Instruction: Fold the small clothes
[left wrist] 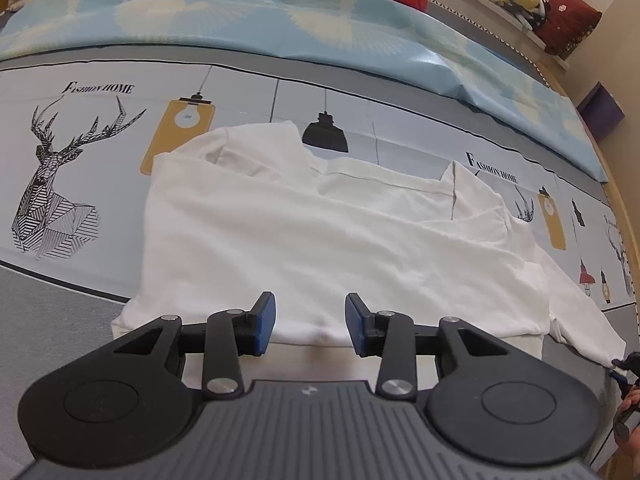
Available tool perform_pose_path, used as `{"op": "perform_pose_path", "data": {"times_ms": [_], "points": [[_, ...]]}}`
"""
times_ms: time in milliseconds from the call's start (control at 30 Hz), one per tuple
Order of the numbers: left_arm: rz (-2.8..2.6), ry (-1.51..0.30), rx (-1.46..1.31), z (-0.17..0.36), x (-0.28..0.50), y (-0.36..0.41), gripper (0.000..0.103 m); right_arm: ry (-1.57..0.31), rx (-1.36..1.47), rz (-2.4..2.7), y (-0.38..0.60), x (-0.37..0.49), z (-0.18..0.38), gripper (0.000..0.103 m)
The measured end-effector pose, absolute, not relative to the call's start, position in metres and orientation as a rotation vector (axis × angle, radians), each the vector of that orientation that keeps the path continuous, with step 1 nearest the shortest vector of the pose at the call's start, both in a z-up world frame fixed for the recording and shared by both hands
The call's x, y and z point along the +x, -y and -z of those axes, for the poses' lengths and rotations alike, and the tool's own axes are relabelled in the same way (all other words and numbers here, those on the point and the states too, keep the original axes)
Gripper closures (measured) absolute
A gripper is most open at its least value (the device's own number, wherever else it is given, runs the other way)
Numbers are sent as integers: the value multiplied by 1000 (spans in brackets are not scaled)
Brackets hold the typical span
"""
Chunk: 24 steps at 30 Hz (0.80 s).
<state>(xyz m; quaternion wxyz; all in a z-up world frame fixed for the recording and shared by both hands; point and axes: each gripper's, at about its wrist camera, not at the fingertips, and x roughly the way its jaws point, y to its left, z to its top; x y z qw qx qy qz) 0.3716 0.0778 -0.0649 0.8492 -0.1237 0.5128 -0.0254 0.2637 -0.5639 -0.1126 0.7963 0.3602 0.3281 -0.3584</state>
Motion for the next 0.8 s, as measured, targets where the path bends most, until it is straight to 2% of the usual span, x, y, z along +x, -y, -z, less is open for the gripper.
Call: {"op": "perform_pose_path", "data": {"times_ms": [33,67,100,300,433,533,633,733,800], "points": [[52,-1080,-262,64,371,-79,60,-697,774,768,566,266,113,91],[49,-1080,-266,64,370,-83,60,-687,776,762,567,267,114,98],[46,-1079,-271,63,370,-87,60,-676,770,771,565,266,113,99],[13,-1060,-340,55,369,-113,60,-563,464,794,495,291,65,100],[-8,-1053,-388,51,368,-130,60,-432,255,519,371,314,16,100],[-30,-1050,-442,51,367,-142,60,-397,155,202,260,314,1,100],[-39,-1048,-478,51,368,-149,60,-487,120,-255,152,305,6,99],[-30,-1058,-478,55,370,-149,60,-653,52,-577,80,292,24,98],[-27,-1063,-479,58,370,-150,60,-727,-17,-640,53,282,36,90]]}}
